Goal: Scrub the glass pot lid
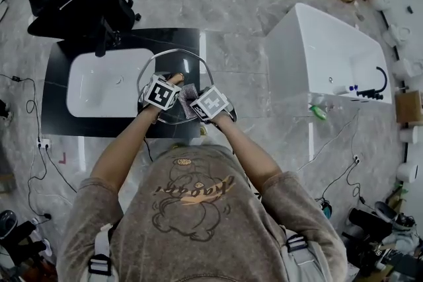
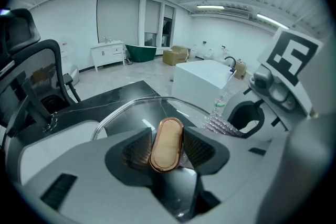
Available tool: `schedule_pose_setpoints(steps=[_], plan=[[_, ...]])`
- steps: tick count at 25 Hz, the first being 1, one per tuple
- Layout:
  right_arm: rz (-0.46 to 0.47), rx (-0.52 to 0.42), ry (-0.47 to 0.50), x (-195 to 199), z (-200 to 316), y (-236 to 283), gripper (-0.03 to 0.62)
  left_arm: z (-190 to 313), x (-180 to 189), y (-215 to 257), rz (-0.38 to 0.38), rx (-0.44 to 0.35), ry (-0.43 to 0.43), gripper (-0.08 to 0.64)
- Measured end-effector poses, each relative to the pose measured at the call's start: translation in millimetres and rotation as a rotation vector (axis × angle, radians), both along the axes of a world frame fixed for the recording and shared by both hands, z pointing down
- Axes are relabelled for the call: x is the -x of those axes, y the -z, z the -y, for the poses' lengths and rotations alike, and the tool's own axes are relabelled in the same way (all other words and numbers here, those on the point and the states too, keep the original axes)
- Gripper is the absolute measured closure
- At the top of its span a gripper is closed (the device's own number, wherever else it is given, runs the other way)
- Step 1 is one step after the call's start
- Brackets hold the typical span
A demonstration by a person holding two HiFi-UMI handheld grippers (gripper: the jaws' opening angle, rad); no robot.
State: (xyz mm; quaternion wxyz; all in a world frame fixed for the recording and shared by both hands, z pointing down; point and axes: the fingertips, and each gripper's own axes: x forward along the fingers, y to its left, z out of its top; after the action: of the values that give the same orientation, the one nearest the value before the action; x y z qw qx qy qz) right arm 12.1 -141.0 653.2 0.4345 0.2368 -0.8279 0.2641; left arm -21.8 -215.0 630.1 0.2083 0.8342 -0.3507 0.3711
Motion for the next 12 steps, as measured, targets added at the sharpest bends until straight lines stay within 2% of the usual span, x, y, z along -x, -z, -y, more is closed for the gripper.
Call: schedule_pose_setpoints(steps=[5, 12], plan=[[0.004, 0.039, 0.008, 17, -3, -2, 0.512, 1, 2, -1, 0.003, 0.061, -0.016, 0.362], [0.047, 0.085, -0.024, 33, -8, -4, 0.511, 0, 3, -1, 0.008, 0.076, -0.010, 0.363]])
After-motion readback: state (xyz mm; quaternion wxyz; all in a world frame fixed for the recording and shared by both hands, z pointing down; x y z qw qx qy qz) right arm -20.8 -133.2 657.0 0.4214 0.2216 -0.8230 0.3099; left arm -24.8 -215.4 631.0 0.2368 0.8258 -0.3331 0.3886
